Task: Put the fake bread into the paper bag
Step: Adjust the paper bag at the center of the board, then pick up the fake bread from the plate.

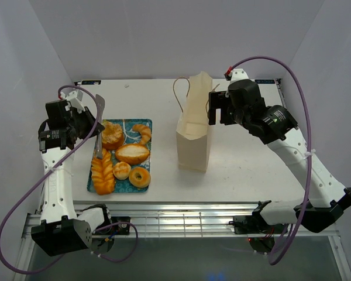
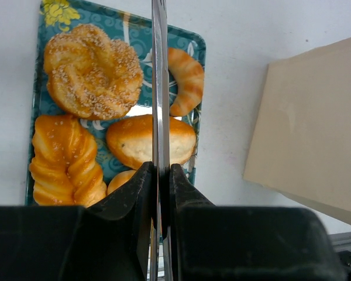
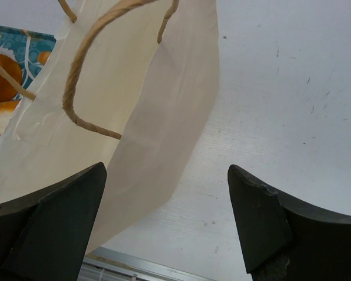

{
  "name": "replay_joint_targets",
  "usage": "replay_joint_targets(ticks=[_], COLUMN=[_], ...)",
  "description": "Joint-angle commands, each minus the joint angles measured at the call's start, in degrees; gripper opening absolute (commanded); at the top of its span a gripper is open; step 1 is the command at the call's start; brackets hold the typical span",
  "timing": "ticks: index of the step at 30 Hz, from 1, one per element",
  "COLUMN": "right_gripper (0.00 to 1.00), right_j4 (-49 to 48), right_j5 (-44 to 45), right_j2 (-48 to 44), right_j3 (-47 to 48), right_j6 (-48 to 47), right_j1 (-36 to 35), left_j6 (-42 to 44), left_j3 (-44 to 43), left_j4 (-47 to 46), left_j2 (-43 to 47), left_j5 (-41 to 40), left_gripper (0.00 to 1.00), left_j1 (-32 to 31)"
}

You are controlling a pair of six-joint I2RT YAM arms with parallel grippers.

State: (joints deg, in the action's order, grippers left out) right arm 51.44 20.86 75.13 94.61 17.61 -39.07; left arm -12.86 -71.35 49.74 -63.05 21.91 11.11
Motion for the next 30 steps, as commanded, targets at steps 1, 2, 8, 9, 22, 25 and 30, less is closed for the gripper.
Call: replay_joint_targets(ticks=[1, 2, 8, 9, 22, 25, 30], right_gripper=[0.90, 0.90, 0.90, 0.90, 0.90, 0.90, 0.90], right_j4=[-1.0, -1.0, -1.1, -1.3, -3.5, -4.5, -4.8], right_j5=[-1.7, -1.7, -1.5, -1.4, -2.8, -3.1, -3.4], right_j2=[-2.6, -2.8, -3.9, -4.0, -3.9, -4.2, -4.0], right_j3=[0.1, -0.1, -2.0, -2.1, -2.6, -3.6, -3.6], right_j6=[0.6, 0.7, 0.5, 0.4, -0.7, -0.8, -1.1], right_j1=[0.1, 0.1, 0.3, 0.3, 0.5, 0.6, 0.6], left_j6=[-0.2, -0.6, -2.5, -2.7, -2.8, -2.3, 0.2], left_j3=[1.0, 2.0, 3.4, 4.8, 8.7, 8.9, 7.5], left_j4=[2.4, 2.5, 4.1, 4.1, 1.7, 1.0, 0.8], left_j2=[1.9, 2.0, 3.5, 3.6, 3.5, 2.5, -1.2], left_j5=[-5.1, -4.9, -5.7, -5.7, 0.1, 0.8, 2.1], left_gripper=[0.09, 0.09, 0.15, 0.17, 0.37, 0.38, 0.34], left_j1=[-0.3, -0.2, -0.3, -0.3, -0.9, -1.7, -6.2])
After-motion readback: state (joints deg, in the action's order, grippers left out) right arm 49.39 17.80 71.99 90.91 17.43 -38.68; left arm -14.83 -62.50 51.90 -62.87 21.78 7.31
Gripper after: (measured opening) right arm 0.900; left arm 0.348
